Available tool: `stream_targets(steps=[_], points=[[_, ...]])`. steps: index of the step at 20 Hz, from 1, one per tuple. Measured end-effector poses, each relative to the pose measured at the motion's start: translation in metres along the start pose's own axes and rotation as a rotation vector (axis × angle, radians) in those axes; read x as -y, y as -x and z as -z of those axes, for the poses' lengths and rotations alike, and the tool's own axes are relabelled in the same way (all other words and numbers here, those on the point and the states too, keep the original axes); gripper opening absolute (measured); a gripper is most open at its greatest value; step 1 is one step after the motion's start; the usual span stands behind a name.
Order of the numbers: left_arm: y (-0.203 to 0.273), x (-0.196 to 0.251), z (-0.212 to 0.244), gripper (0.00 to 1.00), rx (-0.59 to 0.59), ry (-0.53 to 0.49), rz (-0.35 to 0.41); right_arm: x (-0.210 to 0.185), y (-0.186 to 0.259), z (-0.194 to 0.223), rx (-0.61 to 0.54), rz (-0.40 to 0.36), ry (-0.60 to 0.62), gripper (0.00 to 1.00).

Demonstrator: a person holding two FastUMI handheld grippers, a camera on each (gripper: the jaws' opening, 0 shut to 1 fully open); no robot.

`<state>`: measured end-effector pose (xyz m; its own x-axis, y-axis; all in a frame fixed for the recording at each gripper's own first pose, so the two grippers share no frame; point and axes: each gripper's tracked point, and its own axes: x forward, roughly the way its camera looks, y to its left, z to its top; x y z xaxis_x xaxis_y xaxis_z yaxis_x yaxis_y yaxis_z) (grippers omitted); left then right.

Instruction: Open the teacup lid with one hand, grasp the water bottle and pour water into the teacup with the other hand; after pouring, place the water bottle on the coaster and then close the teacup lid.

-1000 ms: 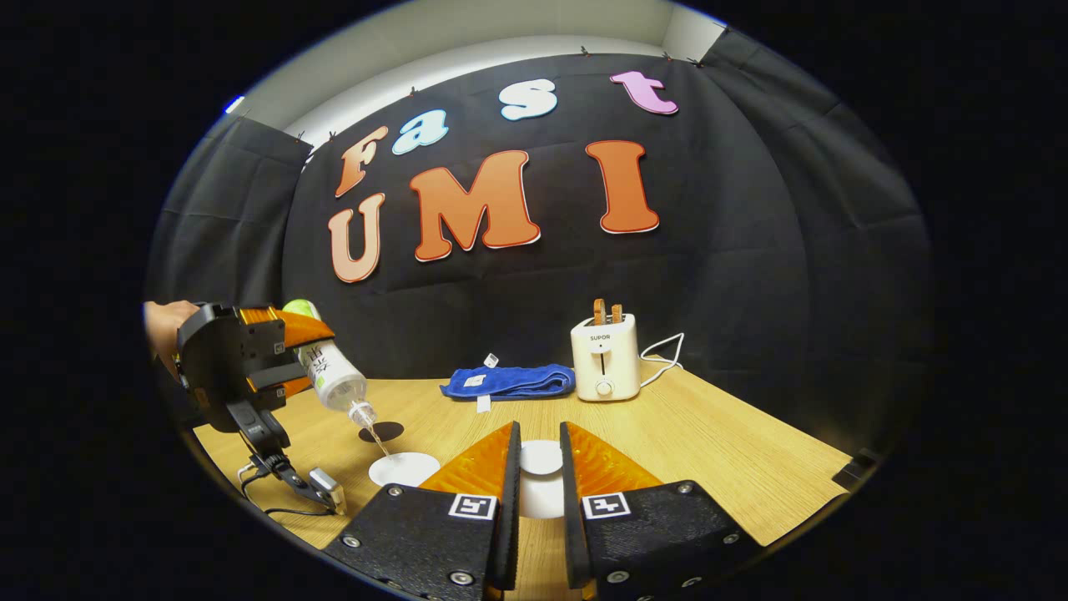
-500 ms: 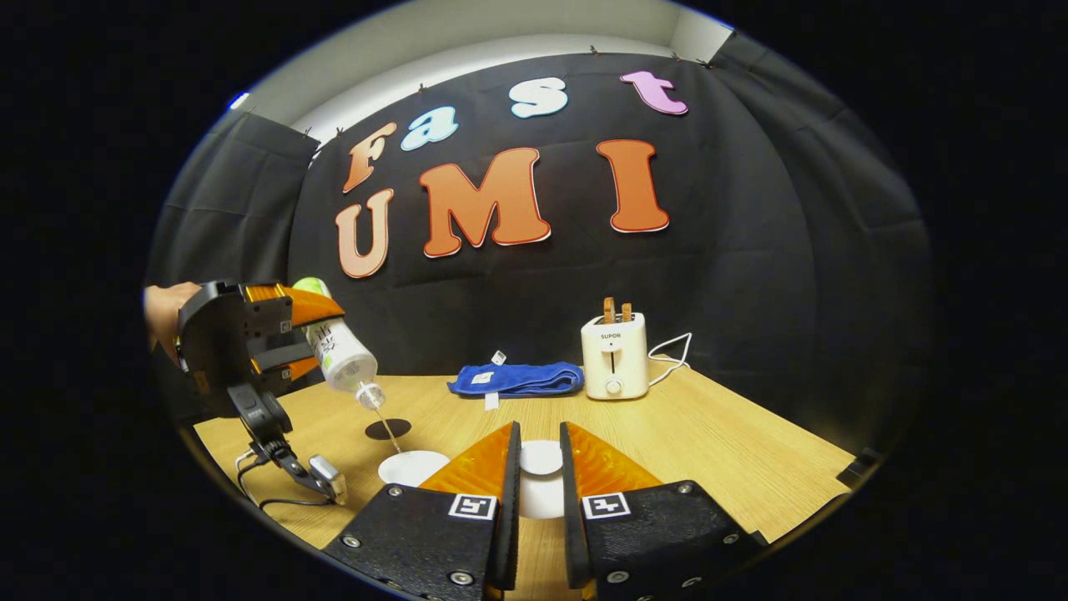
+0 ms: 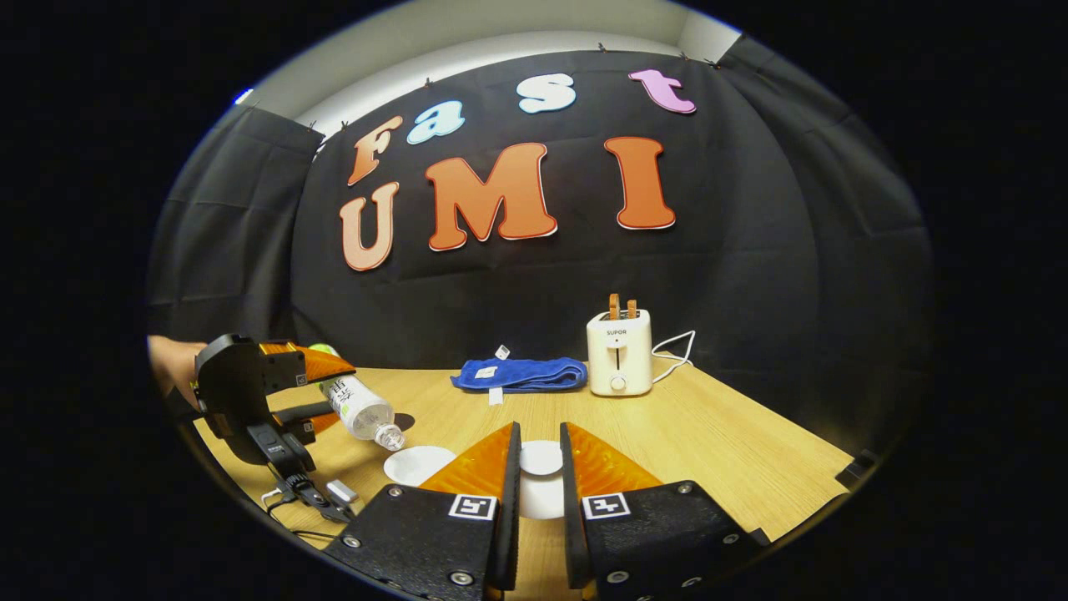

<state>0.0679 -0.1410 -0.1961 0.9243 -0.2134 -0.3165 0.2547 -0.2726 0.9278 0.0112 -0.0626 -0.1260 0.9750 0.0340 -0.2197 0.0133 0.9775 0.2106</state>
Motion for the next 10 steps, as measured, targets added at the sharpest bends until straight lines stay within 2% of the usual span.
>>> stream_targets(steps=[2,3,4,5,6,7,8,9,10], points=[[0.002,-0.002,0.005,0.62,0.004,0.151,0.01,-0.006,-0.005,0.002,-0.005,-0.007,0.004,0.23],[0.003,-0.009,0.009,0.62,0.006,0.227,-0.012,-0.007,-0.007,0.003,-0.007,-0.005,0.006,0.23],[0.005,-0.026,0.013,0.67,0.016,0.292,-0.073,-0.01,-0.008,0.003,-0.009,-0.007,0.005,0.23],[0.007,-0.046,0.021,0.63,0.017,0.356,-0.151,-0.013,-0.009,0.003,-0.009,-0.012,0.005,0.23],[0.011,-0.063,0.033,0.66,0.018,0.433,-0.212,-0.015,-0.012,0.004,-0.009,-0.016,0.016,0.23],[0.013,-0.076,0.044,0.63,0.022,0.524,-0.25,-0.014,-0.014,0.009,-0.017,-0.011,0.029,0.23],[0.015,-0.083,0.054,0.66,0.023,0.611,-0.271,-0.013,-0.016,0.011,-0.023,-0.007,0.033,0.23],[0.015,-0.092,0.065,0.63,0.018,0.688,-0.29,-0.014,-0.017,0.011,-0.027,-0.007,0.033,0.23],[0.012,-0.093,0.073,0.66,0.007,0.751,-0.274,-0.015,-0.018,0.01,-0.028,-0.005,0.031,0.23]])
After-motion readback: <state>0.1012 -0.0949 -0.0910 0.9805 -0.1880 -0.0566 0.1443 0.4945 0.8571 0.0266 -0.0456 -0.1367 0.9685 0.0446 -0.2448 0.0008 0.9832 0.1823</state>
